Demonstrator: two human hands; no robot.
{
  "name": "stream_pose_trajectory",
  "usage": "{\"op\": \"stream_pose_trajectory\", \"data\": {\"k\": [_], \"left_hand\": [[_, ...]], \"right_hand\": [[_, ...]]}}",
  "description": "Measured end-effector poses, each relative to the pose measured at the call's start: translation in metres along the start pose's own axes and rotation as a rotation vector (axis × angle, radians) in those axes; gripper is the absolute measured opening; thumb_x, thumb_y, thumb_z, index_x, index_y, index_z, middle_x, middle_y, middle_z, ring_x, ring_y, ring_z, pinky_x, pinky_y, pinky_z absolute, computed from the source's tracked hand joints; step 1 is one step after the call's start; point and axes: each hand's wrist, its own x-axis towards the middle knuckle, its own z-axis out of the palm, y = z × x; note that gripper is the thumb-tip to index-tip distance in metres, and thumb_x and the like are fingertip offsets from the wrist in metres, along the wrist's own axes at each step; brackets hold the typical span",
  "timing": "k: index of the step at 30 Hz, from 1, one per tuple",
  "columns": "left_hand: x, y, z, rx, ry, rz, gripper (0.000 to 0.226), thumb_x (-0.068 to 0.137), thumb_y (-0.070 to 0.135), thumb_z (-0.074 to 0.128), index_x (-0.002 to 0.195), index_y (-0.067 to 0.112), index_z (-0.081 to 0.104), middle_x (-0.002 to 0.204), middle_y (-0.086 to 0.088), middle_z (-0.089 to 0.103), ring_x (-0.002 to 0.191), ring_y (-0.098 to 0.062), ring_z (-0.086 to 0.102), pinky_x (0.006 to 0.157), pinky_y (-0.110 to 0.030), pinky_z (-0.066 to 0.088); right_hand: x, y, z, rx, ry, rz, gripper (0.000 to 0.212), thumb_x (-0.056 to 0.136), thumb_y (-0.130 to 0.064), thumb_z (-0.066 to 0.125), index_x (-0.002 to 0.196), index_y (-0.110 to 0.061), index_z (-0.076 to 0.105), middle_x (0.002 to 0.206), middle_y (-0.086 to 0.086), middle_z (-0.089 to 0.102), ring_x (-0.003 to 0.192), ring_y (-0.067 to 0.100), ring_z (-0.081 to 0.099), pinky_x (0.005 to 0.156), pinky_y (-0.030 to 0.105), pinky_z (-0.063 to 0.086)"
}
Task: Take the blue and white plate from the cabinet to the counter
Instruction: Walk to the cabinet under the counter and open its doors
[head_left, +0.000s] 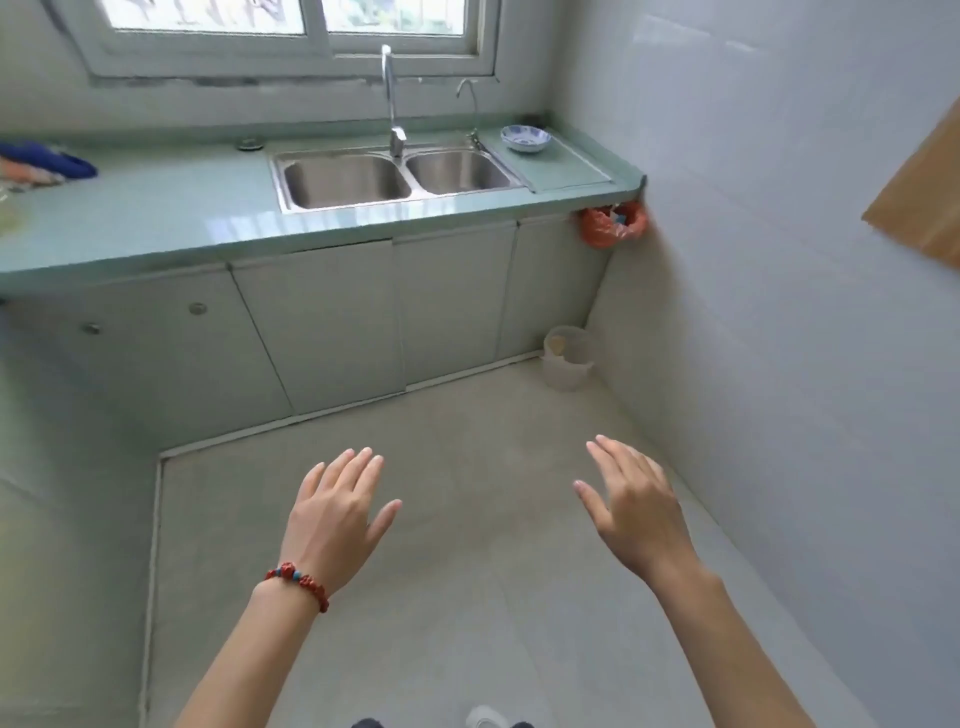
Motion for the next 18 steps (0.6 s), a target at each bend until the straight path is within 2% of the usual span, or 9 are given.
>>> {"op": "stream_pose_trajectory", "data": {"k": [4,9,12,18], "left_hand": [[-0.036,-0.005,-0.001,-0.003,0.047,-0.248,0.085,0.091,0.055,0.001,0.103,-0.002,0.064,0.107,-0.019,0.068,0.098,-0.035,0.064,0.080,-0.054,0.051],[-0.108,0.000,0.005,-0.029,0.105,-0.565,0.085,0.090,0.056,0.001,0.105,-0.001,0.063,0.109,-0.019,0.068,0.100,-0.033,0.064,0.082,-0.054,0.050],[-0.160,0.008,0.010,-0.040,0.148,-0.751,0.086,0.089,0.057,0.002,0.106,-0.001,0.063,0.110,-0.019,0.067,0.101,-0.034,0.063,0.083,-0.053,0.049],[-0.271,0.036,0.019,-0.071,0.246,-1.062,0.088,0.087,0.060,0.001,0.107,0.000,0.062,0.111,-0.018,0.067,0.104,-0.034,0.062,0.085,-0.053,0.048]], "right_hand": [[0.040,-0.016,0.011,0.023,-0.051,-0.265,0.046,0.069,-0.010,0.078,0.107,0.006,0.060,0.111,0.025,0.065,0.102,0.038,0.062,0.087,0.053,0.047],[0.059,-0.049,0.025,0.059,-0.140,-0.585,0.046,0.069,-0.012,0.078,0.108,0.005,0.060,0.111,0.024,0.065,0.102,0.037,0.062,0.086,0.052,0.049],[0.050,-0.079,0.034,0.105,-0.207,-0.742,0.044,0.074,-0.013,0.074,0.111,0.005,0.058,0.116,0.024,0.062,0.107,0.038,0.059,0.091,0.051,0.046],[-0.011,-0.147,0.046,0.233,-0.345,-1.029,0.046,0.088,-0.027,0.057,0.127,-0.005,0.046,0.134,0.013,0.051,0.125,0.030,0.043,0.106,0.040,0.031]]}}
